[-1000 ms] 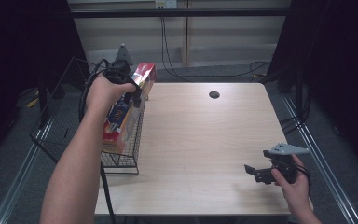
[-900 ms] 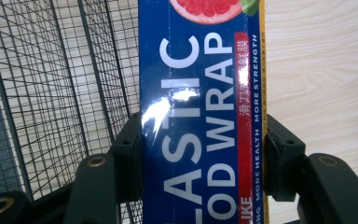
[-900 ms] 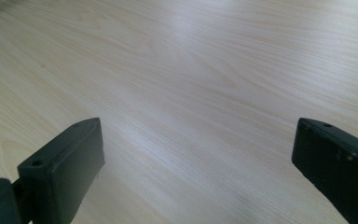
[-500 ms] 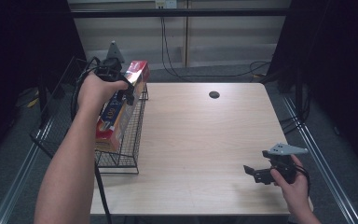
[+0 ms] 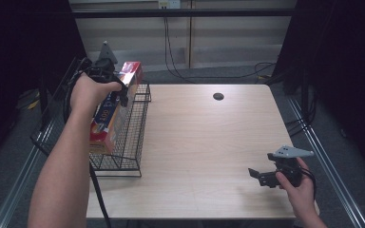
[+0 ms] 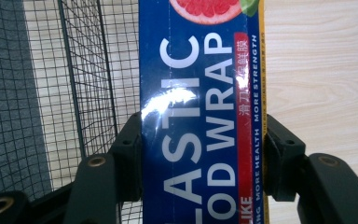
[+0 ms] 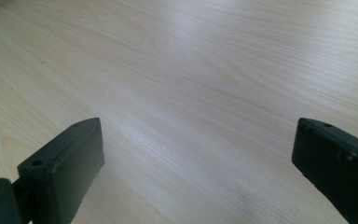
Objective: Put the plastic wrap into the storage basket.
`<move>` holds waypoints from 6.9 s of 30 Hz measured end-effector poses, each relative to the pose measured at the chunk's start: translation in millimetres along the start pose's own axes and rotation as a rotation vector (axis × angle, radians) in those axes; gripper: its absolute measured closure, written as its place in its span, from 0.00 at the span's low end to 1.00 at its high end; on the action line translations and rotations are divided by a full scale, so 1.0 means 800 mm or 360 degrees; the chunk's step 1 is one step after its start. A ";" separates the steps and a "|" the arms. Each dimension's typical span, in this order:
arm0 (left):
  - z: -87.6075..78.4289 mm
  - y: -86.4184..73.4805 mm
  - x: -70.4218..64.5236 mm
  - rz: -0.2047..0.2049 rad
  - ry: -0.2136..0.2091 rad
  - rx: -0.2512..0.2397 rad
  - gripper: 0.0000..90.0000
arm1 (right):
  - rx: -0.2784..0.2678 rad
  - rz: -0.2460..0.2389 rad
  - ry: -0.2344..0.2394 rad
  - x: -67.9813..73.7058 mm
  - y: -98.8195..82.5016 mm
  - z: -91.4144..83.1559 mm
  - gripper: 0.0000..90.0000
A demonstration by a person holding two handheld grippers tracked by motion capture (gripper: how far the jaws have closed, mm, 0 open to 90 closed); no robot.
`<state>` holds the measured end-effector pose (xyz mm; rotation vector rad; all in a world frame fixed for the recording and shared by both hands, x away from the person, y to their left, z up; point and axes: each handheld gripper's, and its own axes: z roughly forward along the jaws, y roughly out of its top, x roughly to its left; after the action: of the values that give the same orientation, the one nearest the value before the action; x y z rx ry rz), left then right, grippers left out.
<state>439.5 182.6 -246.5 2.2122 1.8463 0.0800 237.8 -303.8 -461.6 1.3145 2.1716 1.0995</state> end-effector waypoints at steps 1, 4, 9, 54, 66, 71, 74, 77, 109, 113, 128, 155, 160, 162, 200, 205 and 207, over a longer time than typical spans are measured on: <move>0.000 0.000 0.001 -0.0007 0.0008 0.0001 0.49 | 0.0002 0.0000 -0.0001 0.000 0.000 0.000 0.02; -0.002 0.000 0.005 -0.0021 0.0013 -0.0004 0.49 | 0.0007 -0.0001 0.0001 0.001 0.000 0.000 0.02; -0.002 0.000 0.012 -0.0040 0.0029 -0.0014 0.49 | 0.0008 -0.0004 0.0001 0.002 0.000 0.001 0.02; -0.005 0.002 0.073 -0.0151 0.0090 -0.0014 0.49 | 0.0030 -0.0036 0.0008 0.006 0.000 0.008 0.02; -0.010 0.001 0.084 -0.0196 0.0079 -0.0018 0.49 | 0.0039 -0.0034 0.0010 0.007 -0.001 0.011 0.02; -0.013 -0.001 0.091 -0.0196 0.0087 -0.0020 0.49 | 0.0034 -0.0033 0.0010 0.007 -0.001 0.010 0.02; -0.015 -0.003 0.095 -0.0197 0.0091 -0.0019 0.49 | 0.0039 -0.0027 0.0010 0.008 0.000 0.010 0.02; -0.015 -0.005 0.098 -0.0215 0.0106 -0.0027 0.49 | 0.0037 -0.0034 0.0011 0.008 0.000 0.011 0.02; 0.012 -0.015 0.121 -0.0282 0.0164 0.0033 0.49 | 0.0045 -0.0037 0.0019 0.011 0.000 0.013 0.02; 0.017 -0.016 0.121 -0.0312 0.0155 0.0036 0.48 | 0.0048 -0.0038 0.0016 0.011 0.000 0.014 0.02; 0.025 -0.020 0.126 -0.0339 0.0159 0.0056 0.48 | 0.0049 -0.0049 0.0017 0.012 0.000 0.014 0.02; 0.019 -0.020 0.118 -0.0383 0.0069 -0.0110 0.36 | 0.0054 -0.0057 0.0019 0.013 0.000 0.014 0.02; 0.019 -0.018 0.108 -0.0348 0.0005 -0.0146 0.30 | 0.0057 -0.0044 0.0013 0.011 -0.002 0.014 0.02; 0.019 -0.017 0.105 -0.0319 -0.0010 -0.0178 0.26 | 0.0055 -0.0042 0.0015 0.011 -0.001 0.014 0.02; 0.044 -0.023 -0.006 0.0098 -0.0266 -0.0282 0.14 | 0.0037 -0.0058 0.0030 0.015 0.004 0.015 0.02; 0.054 -0.027 -0.028 0.0190 -0.0276 -0.0276 0.14 | 0.0035 -0.0061 0.0029 0.015 0.004 0.015 0.02; 0.058 -0.029 -0.036 0.0217 -0.0302 -0.0275 0.14 | 0.0038 -0.0057 0.0028 0.015 0.004 0.015 0.02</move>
<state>421.1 150.7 -293.2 2.1428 1.5296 0.0505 241.5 -287.3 -465.5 1.2755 2.2193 1.0785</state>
